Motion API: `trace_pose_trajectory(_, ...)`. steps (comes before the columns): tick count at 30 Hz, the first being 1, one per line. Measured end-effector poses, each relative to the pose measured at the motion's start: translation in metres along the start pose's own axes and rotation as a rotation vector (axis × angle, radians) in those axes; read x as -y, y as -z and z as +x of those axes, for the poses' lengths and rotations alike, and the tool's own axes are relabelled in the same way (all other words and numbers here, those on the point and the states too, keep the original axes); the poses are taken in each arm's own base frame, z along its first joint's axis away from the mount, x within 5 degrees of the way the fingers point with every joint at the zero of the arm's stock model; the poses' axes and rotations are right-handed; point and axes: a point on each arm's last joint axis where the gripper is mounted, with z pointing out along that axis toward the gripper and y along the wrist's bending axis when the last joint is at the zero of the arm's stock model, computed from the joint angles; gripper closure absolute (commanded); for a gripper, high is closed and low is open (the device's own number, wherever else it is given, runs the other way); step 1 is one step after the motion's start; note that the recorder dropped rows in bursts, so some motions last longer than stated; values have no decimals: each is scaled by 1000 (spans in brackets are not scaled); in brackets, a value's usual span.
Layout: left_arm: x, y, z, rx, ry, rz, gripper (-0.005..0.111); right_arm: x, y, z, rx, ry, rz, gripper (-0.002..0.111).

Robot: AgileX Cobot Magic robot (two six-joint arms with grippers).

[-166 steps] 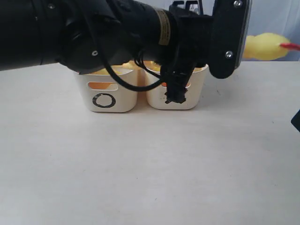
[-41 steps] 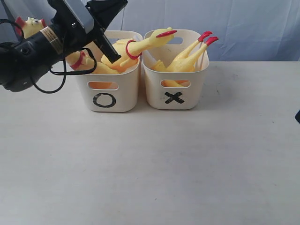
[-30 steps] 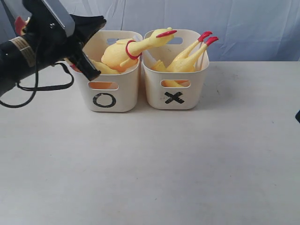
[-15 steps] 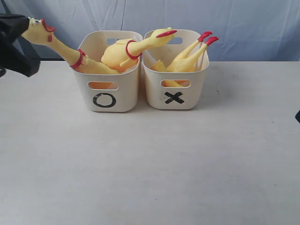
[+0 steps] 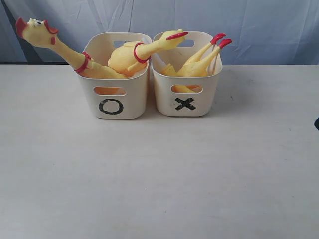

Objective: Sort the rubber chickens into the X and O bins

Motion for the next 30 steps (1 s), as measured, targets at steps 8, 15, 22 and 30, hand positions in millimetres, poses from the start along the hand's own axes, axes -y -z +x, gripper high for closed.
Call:
trace_pose_trajectory(8, -7, 47, 6, 28, 24, -53, 106, 1, 15, -8, 115, 19, 43, 109)
trace_pose_trajectory(15, -9, 71, 10, 78, 60, -68, 106, 8, 29, -16, 262, 77, 260, 109)
trace_pose_trajectory(22, -13, 78, 14, 49, -11, -123, 106, 9, 36, -19, 327, 110, 360, 109)
trace_pose_trajectory(30, -14, 79, 15, 38, -27, -133, 106, 9, 36, -19, 328, 111, 364, 109)
